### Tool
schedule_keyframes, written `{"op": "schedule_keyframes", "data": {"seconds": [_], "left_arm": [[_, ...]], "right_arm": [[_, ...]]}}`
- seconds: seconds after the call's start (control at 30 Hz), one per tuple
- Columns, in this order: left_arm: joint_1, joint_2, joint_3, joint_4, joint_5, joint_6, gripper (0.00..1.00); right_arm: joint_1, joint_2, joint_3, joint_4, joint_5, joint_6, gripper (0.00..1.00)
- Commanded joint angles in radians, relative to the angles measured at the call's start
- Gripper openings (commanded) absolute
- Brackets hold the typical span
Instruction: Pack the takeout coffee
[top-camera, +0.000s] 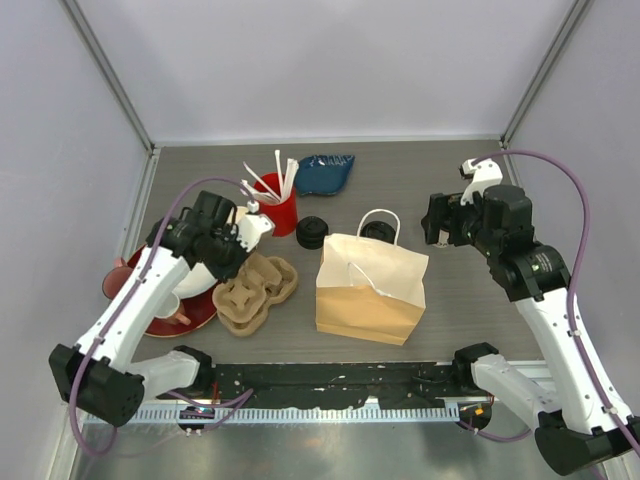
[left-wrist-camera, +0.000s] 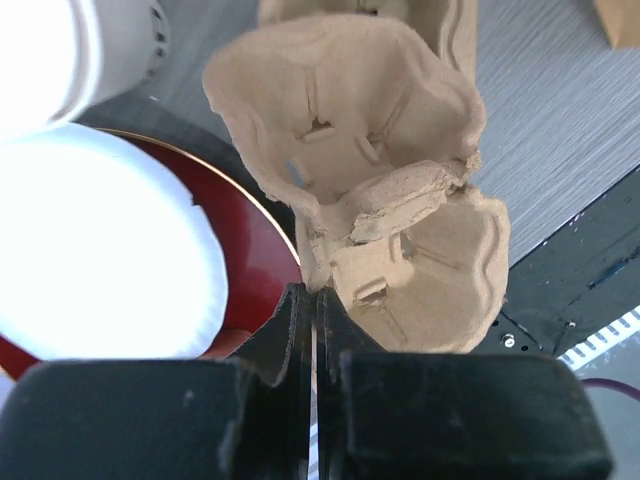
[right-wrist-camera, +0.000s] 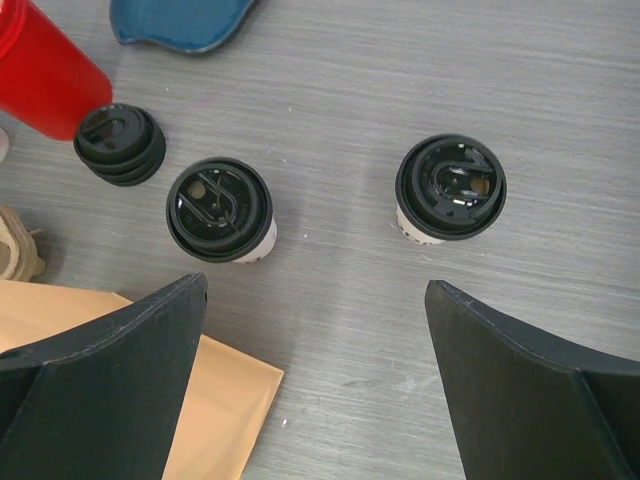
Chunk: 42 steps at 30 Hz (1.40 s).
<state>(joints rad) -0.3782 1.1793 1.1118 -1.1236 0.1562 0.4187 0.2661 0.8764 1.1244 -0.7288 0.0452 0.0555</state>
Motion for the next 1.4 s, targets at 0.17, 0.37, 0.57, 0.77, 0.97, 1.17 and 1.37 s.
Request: {"op": "schedule_keyframes", "data": {"seconds": [0.17,0.37,0.57,0.77,0.97,1.17,1.37], "left_arm": [[0.002,-0.099,0.316,-0.176,-0.001,-0.035,0.0],[0.001,-0.066,0.571,-0.24,-0.043,-0.092,0.0],[-0.019,-0.026,0.695,-0.283,-0.001,-0.081,0.0],[-0.048,0.011,0.761,-0.297,0.014,-0.121,0.0],[-0.051,0.006,0.792,-0.303,0.069,-0.133,0.0],[-0.051,-0.01,0.792,-0.306,0.109,-0.14,0.0],[-0.053,-0.015,0.787,-0.309,0.105,-0.132,0.0]], "right_arm": [[-0.004,0.033,0.312,-0.044,-0.069,0.02,0.86],[0.008,0.153,0.602,-0.046,-0.305,0.154,0.68],[0.288,0.243,0.684,0.064,-0.309,0.132,0.66],[0.838,0.635,1.059,-0.15,0.178,-0.123,0.76],[0.868,0.808,1.174,-0.143,0.159,-0.216,0.78],[0.868,0.855,1.144,-0.109,0.107,-0.243,0.75],[0.868,0.906,1.166,-0.139,0.084,-0.24,0.63]]}}
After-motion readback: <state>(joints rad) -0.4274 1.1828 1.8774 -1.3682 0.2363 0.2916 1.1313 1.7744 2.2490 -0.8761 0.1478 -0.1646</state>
